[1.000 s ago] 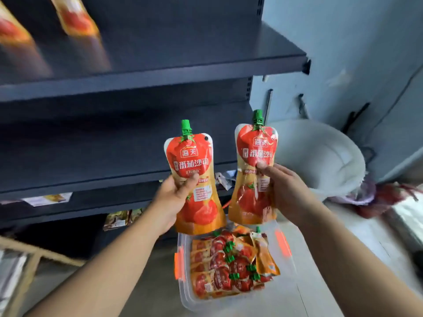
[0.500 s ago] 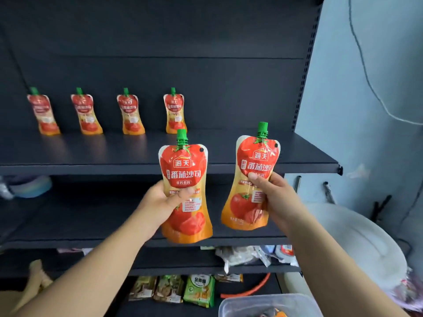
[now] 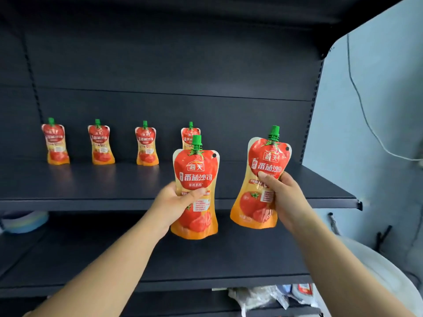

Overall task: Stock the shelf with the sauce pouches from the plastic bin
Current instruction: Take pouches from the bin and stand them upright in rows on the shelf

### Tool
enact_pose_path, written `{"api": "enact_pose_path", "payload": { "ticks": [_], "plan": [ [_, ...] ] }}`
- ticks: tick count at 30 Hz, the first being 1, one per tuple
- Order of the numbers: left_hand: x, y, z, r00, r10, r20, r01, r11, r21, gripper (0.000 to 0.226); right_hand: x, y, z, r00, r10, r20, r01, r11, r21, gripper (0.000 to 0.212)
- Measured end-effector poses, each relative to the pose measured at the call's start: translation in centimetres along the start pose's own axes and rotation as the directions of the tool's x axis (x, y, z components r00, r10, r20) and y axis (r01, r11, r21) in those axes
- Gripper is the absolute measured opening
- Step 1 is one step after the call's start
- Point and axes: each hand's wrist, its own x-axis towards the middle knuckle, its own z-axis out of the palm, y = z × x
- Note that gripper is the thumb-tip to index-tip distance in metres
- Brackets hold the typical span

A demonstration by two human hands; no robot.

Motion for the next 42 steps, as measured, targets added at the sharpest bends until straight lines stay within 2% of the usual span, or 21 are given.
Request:
{"api": "enact_pose_path", "payload": {
  "ticks": [6,9,16,19,22,24,27,29,31,38,42],
  "plan": [
    [6.8,-0.9,2.6,0.999,-0.036,0.005,0.036,0.999,0.037,0.019,5.6,0.8,-2.0,0.996,-0.065,-0.067,0.064,0.998,-0.017,0.016],
    [11.6,-1.5,4.5,0.999,-0.050,0.008,0.050,0.998,0.033,0.019,9.7,1.7,-3.5,0.992,-0.092,-0.086,0.086,0.993,-0.081,0.019],
    [23.7,-2.9,9.7,0.998,-0.059,0.036,0.060,0.998,-0.011,0.027,20.1,4.8,-8.1,0.993,-0.045,-0.108,0.028,0.987,-0.158,0.030],
    [26.4,-4.2,11.7,0.998,-0.041,0.040,0.044,0.996,-0.074,0.022,22.8,6.5,-9.2,0.988,-0.050,-0.147,0.023,0.983,-0.182,0.029],
    [27.2,-6.1,12.9,0.999,-0.048,0.019,0.049,0.996,-0.070,0.024,23.9,8.6,-10.0,0.983,-0.077,-0.169,0.026,0.958,-0.285,0.045],
    [27.2,-7.1,12.9,0.999,-0.028,0.032,0.028,1.000,-0.006,0.038,23.8,9.9,-10.3,0.987,-0.066,-0.148,0.010,0.937,-0.350,0.061],
    [26.8,-8.4,12.4,0.993,-0.002,0.118,-0.017,0.987,0.160,0.052,24.0,11.0,-11.0,0.984,-0.058,-0.170,-0.055,0.803,-0.594,0.069],
    [26.9,-8.7,12.1,0.988,0.000,0.152,-0.029,0.982,0.189,0.052,24.4,10.2,-11.5,0.982,-0.020,-0.190,-0.118,0.719,-0.685,0.065],
    [27.9,-9.0,12.2,0.987,-0.001,0.163,-0.027,0.985,0.169,0.048,25.1,9.4,-11.9,0.982,-0.024,-0.186,-0.119,0.688,-0.716,0.059],
    [31.6,-9.4,14.2,0.983,-0.015,0.181,-0.022,0.979,0.202,0.050,27.8,9.2,-12.3,0.940,-0.139,-0.313,-0.153,0.648,-0.746,0.053],
    [34.4,-10.0,15.3,0.991,0.010,0.131,-0.033,0.983,0.179,0.052,30.7,10.1,-13.6,0.907,-0.180,-0.381,-0.176,0.659,-0.731,0.046]
  ]
}}
